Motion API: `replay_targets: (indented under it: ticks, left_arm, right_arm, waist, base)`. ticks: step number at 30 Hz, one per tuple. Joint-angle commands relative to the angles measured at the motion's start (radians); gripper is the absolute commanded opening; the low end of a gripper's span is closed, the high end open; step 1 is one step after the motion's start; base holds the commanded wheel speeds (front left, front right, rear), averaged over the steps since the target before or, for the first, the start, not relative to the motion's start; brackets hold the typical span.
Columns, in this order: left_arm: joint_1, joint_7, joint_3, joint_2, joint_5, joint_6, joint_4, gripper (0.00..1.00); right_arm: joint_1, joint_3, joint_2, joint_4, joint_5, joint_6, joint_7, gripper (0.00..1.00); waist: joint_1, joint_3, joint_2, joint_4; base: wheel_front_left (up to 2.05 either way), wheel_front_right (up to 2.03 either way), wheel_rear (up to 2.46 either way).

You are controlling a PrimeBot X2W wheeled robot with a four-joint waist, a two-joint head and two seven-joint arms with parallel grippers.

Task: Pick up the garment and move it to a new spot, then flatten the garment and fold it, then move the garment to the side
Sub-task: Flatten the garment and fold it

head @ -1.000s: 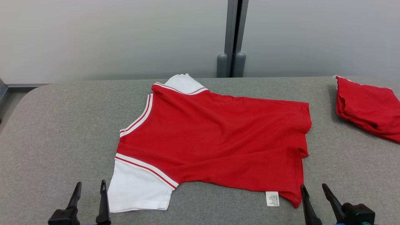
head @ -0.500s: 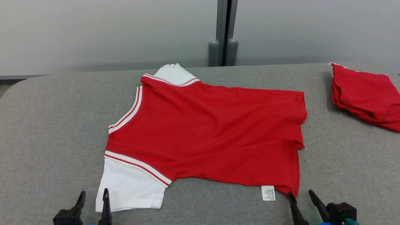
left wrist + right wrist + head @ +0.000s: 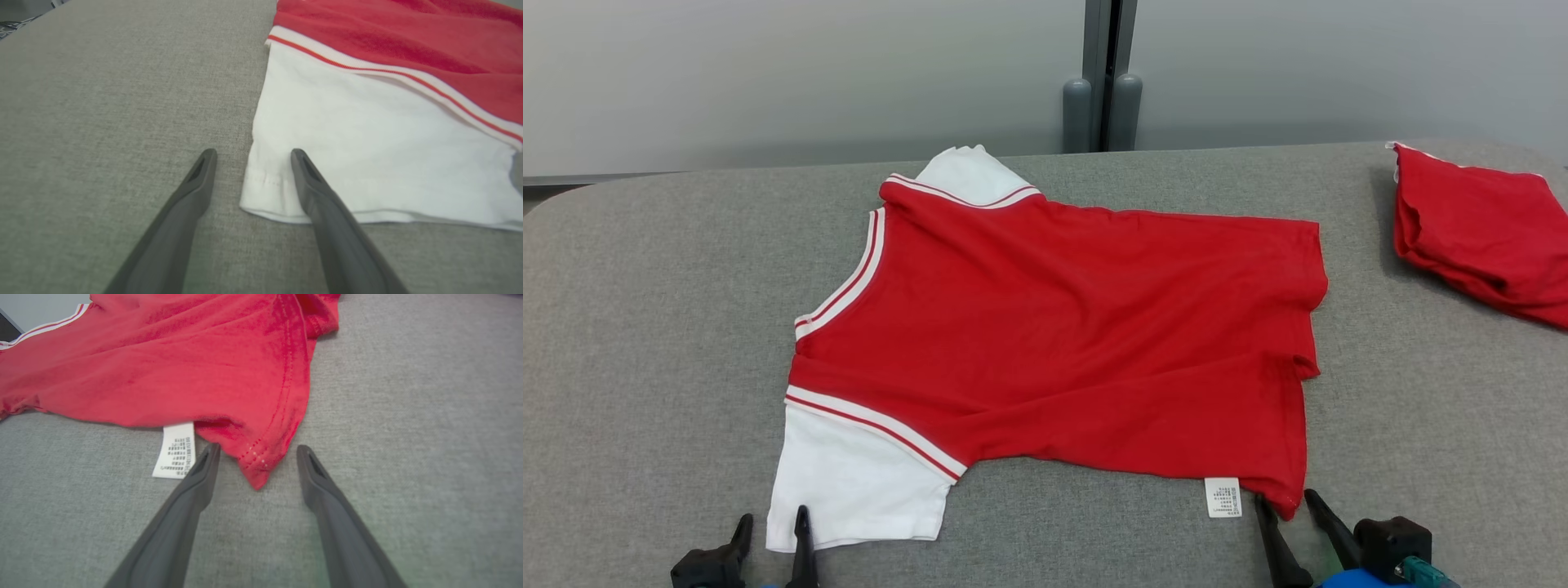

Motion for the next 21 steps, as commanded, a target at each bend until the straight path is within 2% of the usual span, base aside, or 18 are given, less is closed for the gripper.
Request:
replay_targets:
  ticks: [1,2,3,4,5,11,15,21]
  left_arm:
    - [-0.003,0.004,-0.008,-0.004,-0.002,-0.001,0.015,1.00]
    - [-0.007,0.004,-0.013,-0.005,-0.008,-0.001,0.023,0.97]
    - [-0.009,0.005,-0.018,-0.007,-0.019,-0.001,0.035,0.71]
    - [-0.012,0.007,-0.025,-0.008,-0.024,-0.001,0.048,0.28]
    - [-0.014,0.007,-0.030,-0.007,-0.028,-0.001,0.056,0.00]
    - [-0.037,0.003,-0.050,0.002,-0.062,-0.001,0.004,0.00]
    - [-0.055,0.001,-0.052,0.012,-0.084,-0.001,-0.133,0.00]
    - [-0.163,0.001,-0.073,0.063,-0.104,-0.001,-0.303,0.00]
  right_arm:
    - [-0.012,0.003,-0.002,0.006,0.012,0.000,0.000,0.55]
    - [-0.014,0.007,-0.002,0.009,0.015,0.000,0.000,0.40]
    - [-0.016,0.010,-0.002,0.011,0.021,0.000,0.000,0.00]
    - [-0.020,0.015,-0.002,0.017,0.027,0.000,0.000,0.00]
    - [-0.025,0.021,-0.002,0.020,0.031,0.000,0.000,0.00]
    - [-0.032,0.018,-0.003,-0.051,0.024,0.000,0.000,0.00]
    - [-0.047,0.013,-0.003,-0.133,-0.004,0.000,-0.001,0.00]
    - [-0.158,0.011,-0.012,-0.229,-0.044,0.000,0.000,0.00]
  waist:
    - [0.0000,0.001,-0.0001,0.001]
    - [0.0000,0.001,-0.0001,0.001]
    - [0.0000,0.001,-0.0001,0.001]
    - [0.0000,0.001,-0.0001,0.002]
    - [0.0000,0.000,-0.0001,0.002]
    - [0.0000,-0.009,-0.0001,0.001]
    - [0.0000,-0.011,-0.0001,-0.001]
    - [0.0000,0.007,-0.0001,-0.006]
  base:
    - [0.00,0.00,0.00]
    - [0.00,0.00,0.00]
    - [0.00,0.00,0.00]
    - [0.00,0.00,0.00]
    - [0.00,0.00,0.00]
    - [0.00,0.00,0.00]
    - [0.00,0.00,0.00]
    - [0.00,0.00,0.00]
